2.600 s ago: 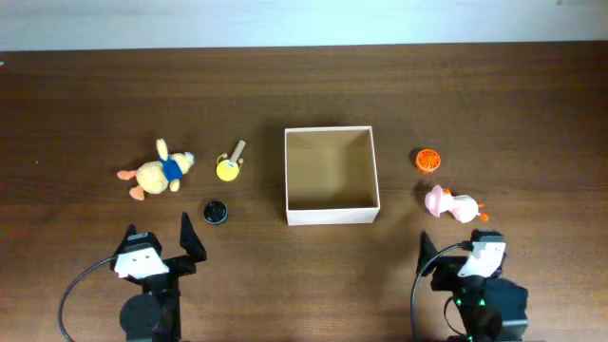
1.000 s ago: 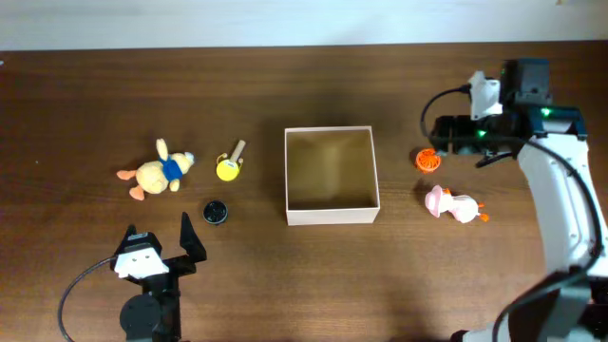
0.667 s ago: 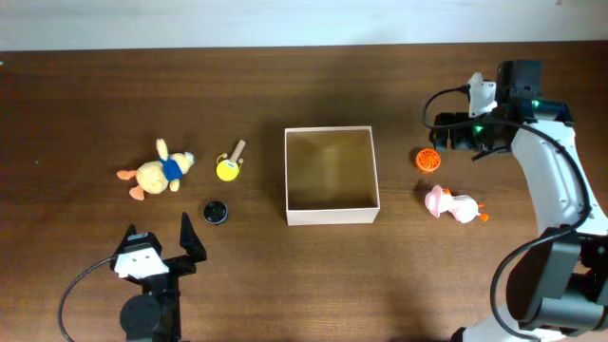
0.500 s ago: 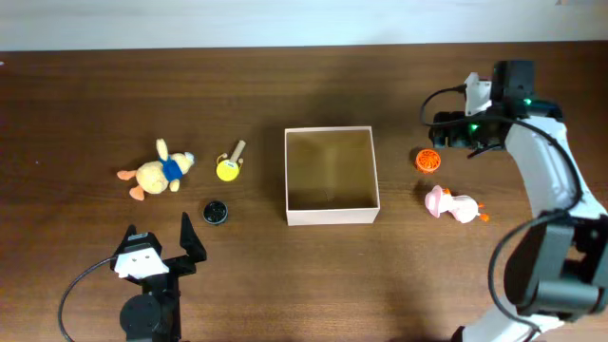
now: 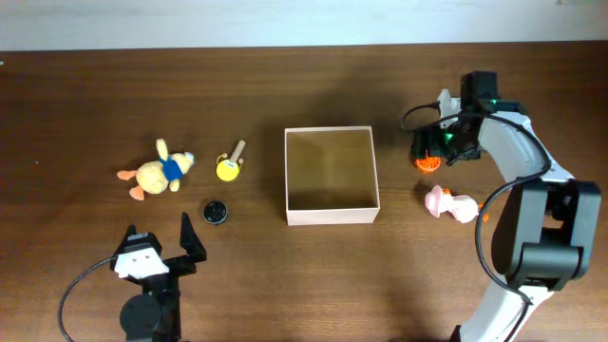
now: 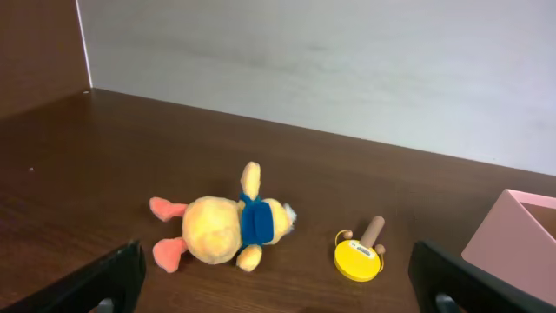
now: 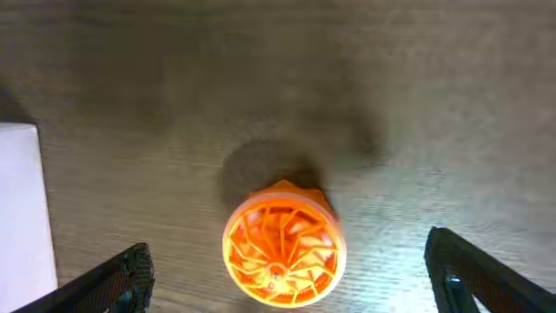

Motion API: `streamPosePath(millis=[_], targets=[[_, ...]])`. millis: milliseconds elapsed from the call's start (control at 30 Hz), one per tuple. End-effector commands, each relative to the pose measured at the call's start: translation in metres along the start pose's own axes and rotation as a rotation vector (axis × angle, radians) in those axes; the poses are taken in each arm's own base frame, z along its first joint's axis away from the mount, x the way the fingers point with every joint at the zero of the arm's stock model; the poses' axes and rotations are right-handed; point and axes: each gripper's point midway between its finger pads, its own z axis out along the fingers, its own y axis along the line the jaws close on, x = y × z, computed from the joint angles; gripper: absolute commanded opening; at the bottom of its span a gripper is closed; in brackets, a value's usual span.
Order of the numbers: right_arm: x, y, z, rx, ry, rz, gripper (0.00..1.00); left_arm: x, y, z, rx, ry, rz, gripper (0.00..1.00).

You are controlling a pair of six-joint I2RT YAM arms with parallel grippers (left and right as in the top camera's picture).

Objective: Pack container
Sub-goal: 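Move the right gripper over the orange round lid, then lower the right gripper and grasp the orange lid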

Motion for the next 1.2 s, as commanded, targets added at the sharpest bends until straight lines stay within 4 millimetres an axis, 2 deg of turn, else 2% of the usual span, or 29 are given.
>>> streamPosePath(millis=[0,167,367,633,867,933,1067,1167], targets=[[0.005,0.001,0.006,0.004,0.033,0.007,0.89,0.002,0.0,0.0,0.002,0.002,-0.008,0.99],[0.011,0.001,0.008,0.002,0.06,0.02,0.84,0.002,0.0,0.0,0.002,0.002,-0.008,0.99],[0.024,0.001,0.015,-0.001,0.095,0.025,0.84,0.002,0.0,0.0,0.002,0.001,-0.008,0.99],[0.017,0.0,0.019,0.002,0.064,0.019,0.84,0.002,0.0,0.0,0.002,0.002,-0.008,0.99],[0.022,-0.002,0.029,-0.001,0.089,0.024,0.84,0.002,0.0,0.0,0.002,0.002,-0.008,0.99],[0.022,-0.002,0.029,-0.001,0.087,0.023,0.82,0.002,0.0,0.0,0.002,0.002,-0.008,0.99],[0.022,-0.002,0.029,0.0,0.086,0.023,0.69,0.002,0.0,0.0,0.002,0.002,-0.008,0.99],[0.022,-0.002,0.029,0.0,0.086,0.023,0.64,0.002,0.0,0.0,0.002,0.002,-0.008,0.99]])
